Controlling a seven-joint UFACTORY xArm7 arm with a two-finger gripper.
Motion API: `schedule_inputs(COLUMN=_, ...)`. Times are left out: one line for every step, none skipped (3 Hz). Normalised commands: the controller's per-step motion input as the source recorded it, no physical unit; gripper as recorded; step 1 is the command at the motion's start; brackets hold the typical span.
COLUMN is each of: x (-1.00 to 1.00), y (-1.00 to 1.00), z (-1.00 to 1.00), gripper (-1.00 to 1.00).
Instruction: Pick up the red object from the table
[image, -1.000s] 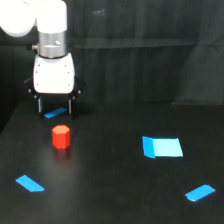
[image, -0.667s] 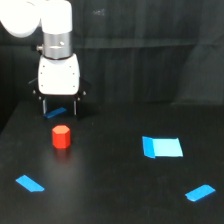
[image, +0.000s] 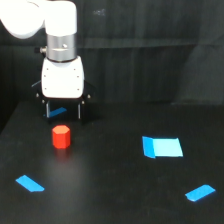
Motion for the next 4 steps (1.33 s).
schedule_inputs(x=0.26, y=-0.47, z=0.33, gripper=0.98)
schedule_inputs(x=0.23, y=-0.52, z=0.17, gripper=0.98)
schedule_inputs(x=0.24, y=-0.39, z=-0.02, gripper=1.0)
schedule_inputs(x=0.18, y=-0.57, z=0.04, gripper=0.98)
